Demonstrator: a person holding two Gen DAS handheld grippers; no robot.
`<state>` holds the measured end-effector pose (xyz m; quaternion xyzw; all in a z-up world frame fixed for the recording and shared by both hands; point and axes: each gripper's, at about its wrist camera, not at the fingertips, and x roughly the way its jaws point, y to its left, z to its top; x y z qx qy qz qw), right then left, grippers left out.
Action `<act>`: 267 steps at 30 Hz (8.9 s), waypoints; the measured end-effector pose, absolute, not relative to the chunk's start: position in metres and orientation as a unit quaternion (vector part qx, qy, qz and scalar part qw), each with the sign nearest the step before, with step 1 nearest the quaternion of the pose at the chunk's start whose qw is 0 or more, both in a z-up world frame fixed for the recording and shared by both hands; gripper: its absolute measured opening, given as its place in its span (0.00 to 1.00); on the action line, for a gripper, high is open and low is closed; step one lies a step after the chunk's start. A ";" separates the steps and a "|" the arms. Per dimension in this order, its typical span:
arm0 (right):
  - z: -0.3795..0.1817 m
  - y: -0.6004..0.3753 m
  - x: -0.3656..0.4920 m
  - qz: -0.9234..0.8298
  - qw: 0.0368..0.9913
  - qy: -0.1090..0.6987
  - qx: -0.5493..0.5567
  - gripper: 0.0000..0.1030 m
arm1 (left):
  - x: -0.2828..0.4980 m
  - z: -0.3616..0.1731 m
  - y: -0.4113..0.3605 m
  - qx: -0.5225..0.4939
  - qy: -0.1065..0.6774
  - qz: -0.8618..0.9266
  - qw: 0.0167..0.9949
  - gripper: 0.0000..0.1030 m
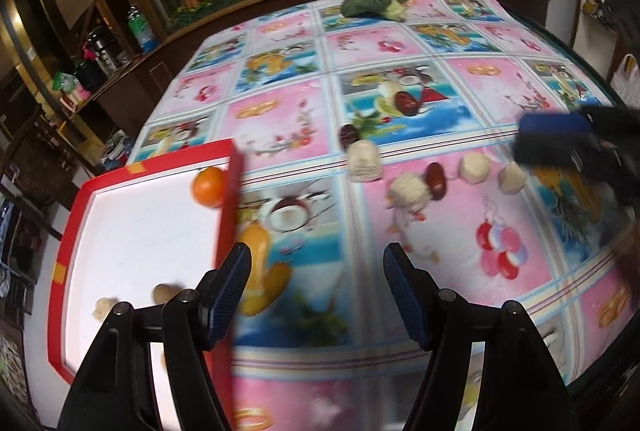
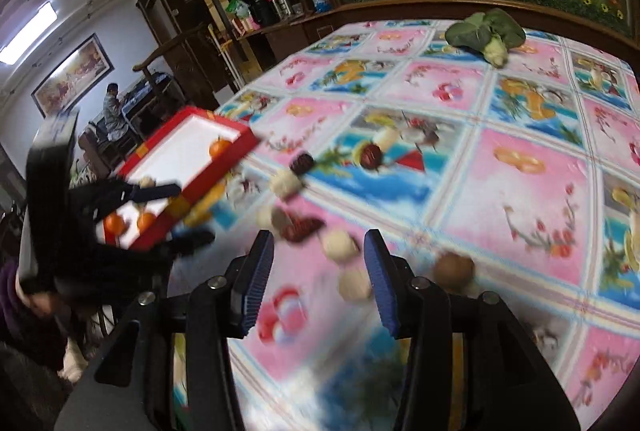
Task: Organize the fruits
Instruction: 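Grasp a round beige pastry with the right tool while the left tool grasps a pastry cube, then carry pastries over the tray and open both tools to drop them, then grasp a brown kiwi with the right tool while the left tool grasps a round pastry, then carry kiwi and pastry over the tray and open both tools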
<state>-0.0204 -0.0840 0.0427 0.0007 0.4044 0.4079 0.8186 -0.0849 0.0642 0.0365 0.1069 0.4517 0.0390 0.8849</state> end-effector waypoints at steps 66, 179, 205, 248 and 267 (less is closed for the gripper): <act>0.024 -0.068 -0.020 0.358 0.845 0.395 -0.047 0.25 | -0.072 0.044 0.061 0.040 0.411 -0.025 0.910 0.25; 0.030 -0.123 -0.007 0.255 0.883 0.394 -0.024 0.55 | -0.071 0.042 0.048 0.095 0.424 -0.012 0.901 0.69; 0.037 -0.156 0.020 0.222 0.880 0.410 0.084 0.27 | -0.030 0.019 -0.026 0.141 0.456 -0.154 0.865 0.49; 0.059 -0.006 -0.015 0.354 0.863 0.349 0.091 0.28 | -0.138 0.085 0.144 0.041 0.351 0.049 0.934 0.24; 0.040 0.180 -0.050 0.449 0.808 0.381 -0.010 0.28 | -0.153 0.050 0.252 -0.022 0.383 0.177 0.906 0.24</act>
